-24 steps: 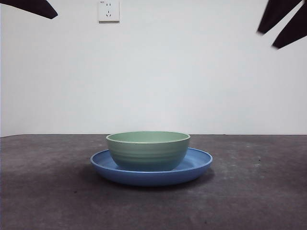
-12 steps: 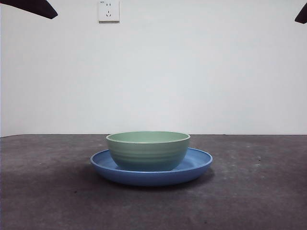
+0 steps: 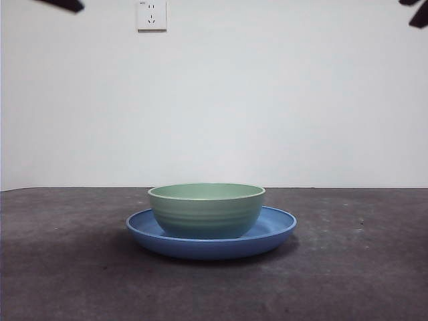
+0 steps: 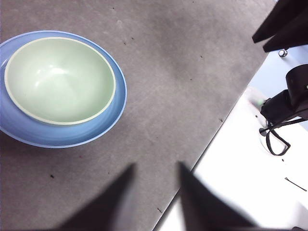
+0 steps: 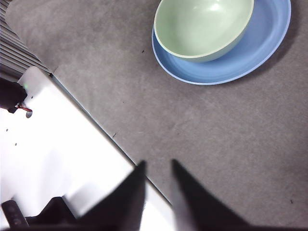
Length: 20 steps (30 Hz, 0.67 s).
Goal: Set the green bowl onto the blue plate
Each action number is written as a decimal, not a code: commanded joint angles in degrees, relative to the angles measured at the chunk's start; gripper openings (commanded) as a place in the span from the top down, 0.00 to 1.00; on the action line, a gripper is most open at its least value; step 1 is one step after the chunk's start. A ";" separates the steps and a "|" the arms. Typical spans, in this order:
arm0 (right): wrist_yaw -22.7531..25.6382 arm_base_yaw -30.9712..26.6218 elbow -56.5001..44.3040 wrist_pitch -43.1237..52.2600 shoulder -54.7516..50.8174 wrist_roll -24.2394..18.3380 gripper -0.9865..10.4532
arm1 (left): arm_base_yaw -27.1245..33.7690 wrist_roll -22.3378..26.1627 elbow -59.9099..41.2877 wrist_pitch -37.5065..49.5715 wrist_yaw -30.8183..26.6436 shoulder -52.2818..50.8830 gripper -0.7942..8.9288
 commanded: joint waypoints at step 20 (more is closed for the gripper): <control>-0.11 0.35 0.72 3.63 0.42 -0.63 0.91 | -0.26 0.70 0.44 0.72 0.24 0.28 0.90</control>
